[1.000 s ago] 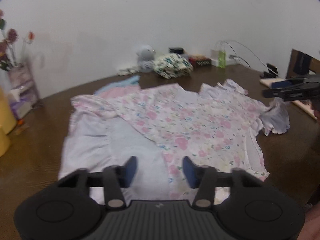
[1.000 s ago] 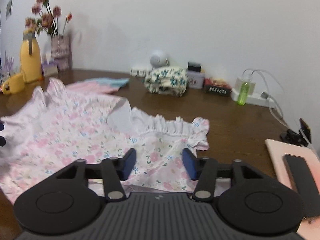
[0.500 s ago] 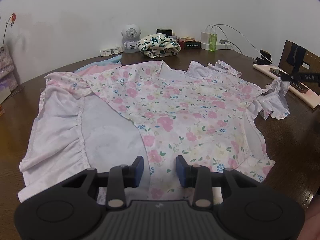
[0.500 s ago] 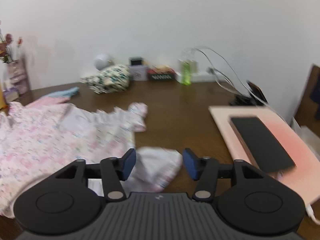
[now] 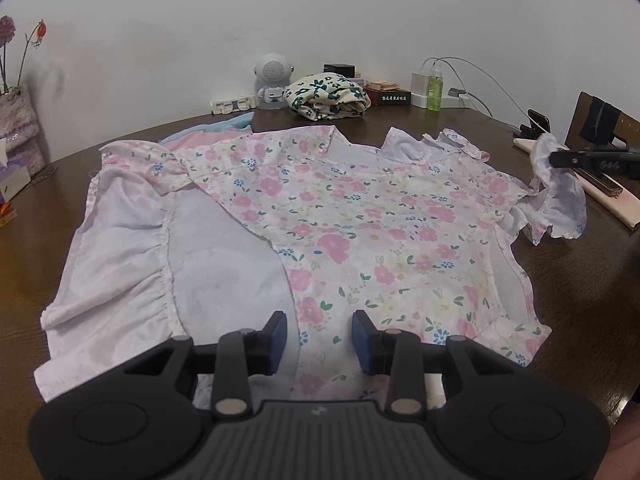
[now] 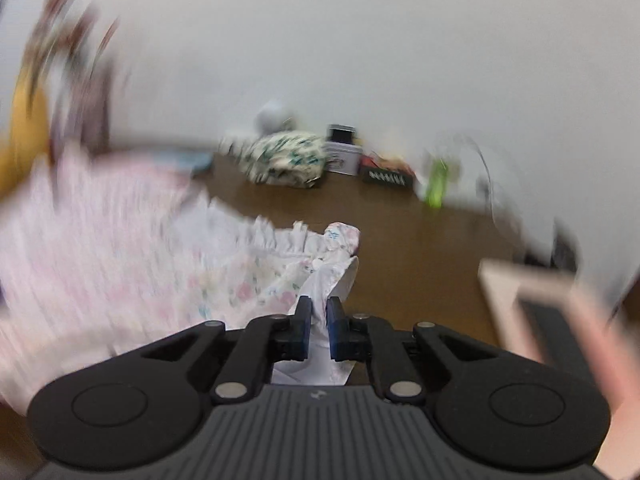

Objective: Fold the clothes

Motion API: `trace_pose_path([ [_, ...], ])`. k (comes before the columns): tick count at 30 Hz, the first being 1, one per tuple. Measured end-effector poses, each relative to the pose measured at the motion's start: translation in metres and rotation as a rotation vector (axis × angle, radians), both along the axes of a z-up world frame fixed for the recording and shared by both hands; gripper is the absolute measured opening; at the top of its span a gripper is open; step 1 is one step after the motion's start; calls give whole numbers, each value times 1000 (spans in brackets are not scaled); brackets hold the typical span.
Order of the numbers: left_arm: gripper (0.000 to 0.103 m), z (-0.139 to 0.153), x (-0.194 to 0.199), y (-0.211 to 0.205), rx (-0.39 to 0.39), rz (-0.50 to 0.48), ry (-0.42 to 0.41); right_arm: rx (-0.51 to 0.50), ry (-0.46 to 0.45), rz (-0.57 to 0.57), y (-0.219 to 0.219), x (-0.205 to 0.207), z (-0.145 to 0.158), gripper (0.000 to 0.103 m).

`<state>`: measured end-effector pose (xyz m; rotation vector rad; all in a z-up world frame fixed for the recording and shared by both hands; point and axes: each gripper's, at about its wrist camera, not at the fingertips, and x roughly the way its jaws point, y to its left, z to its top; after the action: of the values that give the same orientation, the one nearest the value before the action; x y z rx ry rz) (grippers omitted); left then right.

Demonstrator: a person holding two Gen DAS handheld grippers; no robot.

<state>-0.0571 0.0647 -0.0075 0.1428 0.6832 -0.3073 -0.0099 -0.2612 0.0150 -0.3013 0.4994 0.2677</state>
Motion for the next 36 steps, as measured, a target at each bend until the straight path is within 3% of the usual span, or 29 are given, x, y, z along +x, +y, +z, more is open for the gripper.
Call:
trace_pose_path([
  [2,34,-1,-2,0,2,-1,-3,-154,-1,59,24,-1,-6,8],
  [6,34,-2,-4,0,-3,0,-6,-269,51,167,46,-15,-23,9],
  [8,34,-2,-4,0,-3,0,-8,-235,55,173,45,-20,-21,14],
  [11,34,-1,-3,0,-1,-2,-9,-146,36,140,29,-26,-9,37],
  [17,35,-2,-4,0,-7,3,-14,-35,29,8,-5,-24,5,44],
  [21,35,-2,-4,-1,-8,6,-18,78,33,-111,-35,-24,9,59],
  [24,36,-2,-4,-2,-8,5,-18,180,83,-135,-48,-16,5,59],
  [26,36,-2,-4,-2,-10,5,-19,241,139,-128,-49,-2,-2,59],
  [28,36,-3,-4,-2,-9,7,-21,269,185,-132,-48,10,-8,50],
  [30,36,-3,-5,-2,-10,9,-22,283,220,-136,-47,15,-12,15],
  [31,36,-3,-6,-3,-11,10,-22,281,231,-138,-46,16,-13,14],
  [33,36,-3,-5,-3,-11,11,-21,204,218,-144,-41,9,-12,9],
  [36,36,-2,-3,-2,-8,21,-17,-49,144,-147,-21,-6,-11,8],
])
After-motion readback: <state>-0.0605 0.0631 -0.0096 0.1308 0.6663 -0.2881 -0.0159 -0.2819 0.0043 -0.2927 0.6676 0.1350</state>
